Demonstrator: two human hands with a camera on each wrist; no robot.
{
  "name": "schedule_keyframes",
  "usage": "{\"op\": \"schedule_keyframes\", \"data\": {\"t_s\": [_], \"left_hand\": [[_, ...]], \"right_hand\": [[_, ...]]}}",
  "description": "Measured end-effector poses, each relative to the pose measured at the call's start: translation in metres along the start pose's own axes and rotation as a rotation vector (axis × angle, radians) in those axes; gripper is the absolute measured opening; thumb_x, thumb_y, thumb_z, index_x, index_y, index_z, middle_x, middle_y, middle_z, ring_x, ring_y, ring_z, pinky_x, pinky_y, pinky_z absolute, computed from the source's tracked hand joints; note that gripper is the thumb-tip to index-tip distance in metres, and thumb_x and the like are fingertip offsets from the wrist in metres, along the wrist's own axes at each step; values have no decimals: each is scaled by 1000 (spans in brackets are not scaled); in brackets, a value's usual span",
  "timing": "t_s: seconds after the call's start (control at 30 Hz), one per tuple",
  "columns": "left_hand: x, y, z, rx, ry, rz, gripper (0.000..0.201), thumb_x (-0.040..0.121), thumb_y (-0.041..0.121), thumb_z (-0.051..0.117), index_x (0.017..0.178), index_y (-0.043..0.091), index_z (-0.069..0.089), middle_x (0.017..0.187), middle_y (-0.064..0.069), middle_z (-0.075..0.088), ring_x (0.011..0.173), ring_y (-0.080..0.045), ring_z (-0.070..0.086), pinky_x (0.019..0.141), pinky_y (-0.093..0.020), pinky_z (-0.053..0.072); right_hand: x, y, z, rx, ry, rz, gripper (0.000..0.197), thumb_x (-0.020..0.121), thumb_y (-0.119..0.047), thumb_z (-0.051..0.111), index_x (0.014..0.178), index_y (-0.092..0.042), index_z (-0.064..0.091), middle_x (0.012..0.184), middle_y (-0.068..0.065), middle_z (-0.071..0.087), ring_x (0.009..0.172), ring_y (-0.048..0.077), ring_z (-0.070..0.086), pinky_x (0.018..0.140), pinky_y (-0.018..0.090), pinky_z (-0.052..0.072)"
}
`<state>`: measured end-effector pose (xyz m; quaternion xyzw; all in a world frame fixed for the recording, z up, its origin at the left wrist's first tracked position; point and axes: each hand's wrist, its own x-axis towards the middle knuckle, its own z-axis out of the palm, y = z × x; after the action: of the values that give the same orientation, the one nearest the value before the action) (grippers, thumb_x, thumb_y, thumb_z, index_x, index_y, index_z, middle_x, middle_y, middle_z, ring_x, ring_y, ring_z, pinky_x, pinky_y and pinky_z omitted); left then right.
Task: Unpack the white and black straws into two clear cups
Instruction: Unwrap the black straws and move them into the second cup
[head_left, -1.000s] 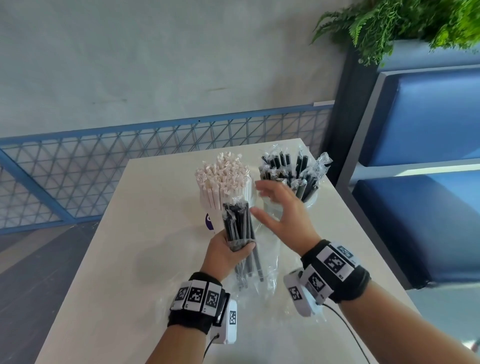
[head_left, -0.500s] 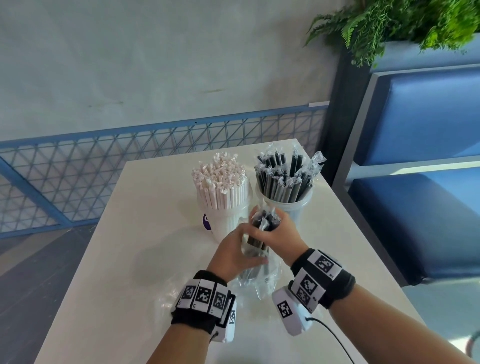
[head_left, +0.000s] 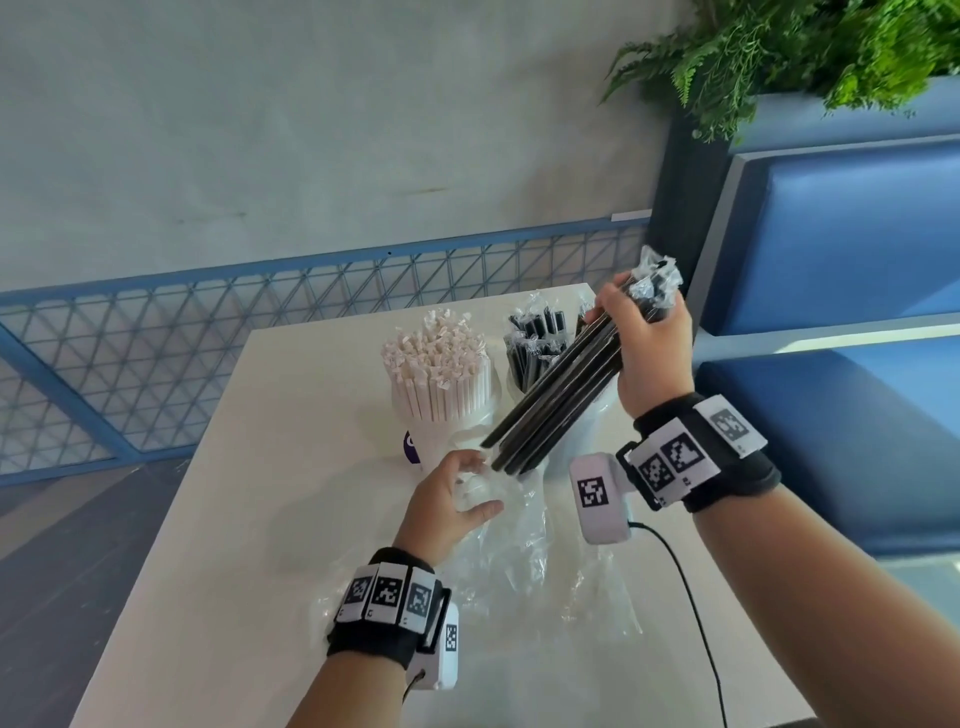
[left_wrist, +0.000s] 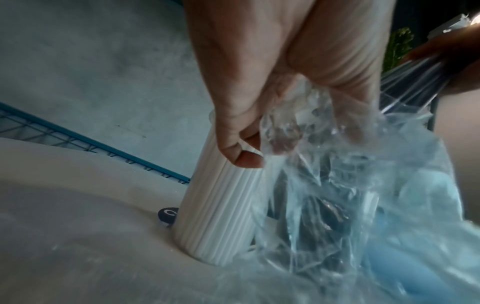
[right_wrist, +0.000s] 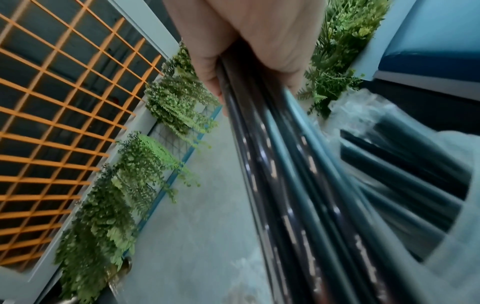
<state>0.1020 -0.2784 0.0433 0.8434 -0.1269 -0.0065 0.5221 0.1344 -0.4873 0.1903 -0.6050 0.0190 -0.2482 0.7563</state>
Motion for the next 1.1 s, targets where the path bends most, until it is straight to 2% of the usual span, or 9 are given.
{"op": "schedule_keyframes", "data": {"t_s": [0.07,0.3,0.4,0.57,0.67,0.77,0.93,1.03,1.1], "left_hand": [[-1,-3,0,-8,36,3,36,73,16,77,100,25,56,101,13,63,102,0,57,87,-1,36],[0,11,-8,-46,199,13,18,79,6,69,76,20,59,83,12,64,84,13,58,77,1,38],[0,13,-10,-100,228,4,17,79,4,68,74,18,60,80,11,65,83,9,60,77,-3,43],[-1,15,-15,-143,260,6,10,78,8,71,77,15,64,80,9,69,88,-9,64,82,-21,49],[-3,19,-19,-174,264,10,7,78,13,71,79,15,65,83,6,70,90,-12,65,83,-26,50],[-5,24,-22,-194,263,22,7,78,13,71,79,16,65,83,7,70,90,-11,65,85,-27,50],[-5,30,-24,-260,270,13,7,79,6,70,80,11,65,85,1,70,91,-14,65,85,-27,50],[-5,29,-26,-277,257,-4,7,80,8,70,80,13,65,85,0,70,87,-15,65,85,-31,51],[-6,30,-28,-281,249,-8,7,80,8,70,80,14,65,85,0,70,87,-16,65,85,-30,51]], "right_hand": [[7,-12,0,13,36,-71,10,85,-8,59,91,-15,53,72,1,61,67,17,60,72,41,52],[24,-43,10,-88,81,-415,28,86,-8,59,112,-12,49,98,6,58,77,18,61,73,23,53],[19,-32,20,-241,9,-396,30,87,-9,61,115,-8,50,100,-10,58,87,3,61,78,14,51],[16,11,25,-377,-114,-255,24,88,-13,60,110,-6,55,86,-19,56,67,-19,55,66,5,45],[19,31,24,-473,-105,-153,19,88,-19,61,102,-6,56,65,-12,52,47,-7,49,49,8,38],[24,49,21,-565,-92,-66,20,86,-21,62,98,-5,57,65,-6,53,55,3,48,52,14,38],[13,73,15,-678,-120,71,25,85,-19,64,102,-2,59,97,15,66,91,29,60,75,31,45],[9,79,13,-751,-112,40,36,82,-20,68,111,-2,56,114,15,63,103,28,58,79,24,40],[8,76,14,-726,-110,-133,46,79,-17,71,119,-9,52,123,7,57,107,19,55,82,22,38]]}}
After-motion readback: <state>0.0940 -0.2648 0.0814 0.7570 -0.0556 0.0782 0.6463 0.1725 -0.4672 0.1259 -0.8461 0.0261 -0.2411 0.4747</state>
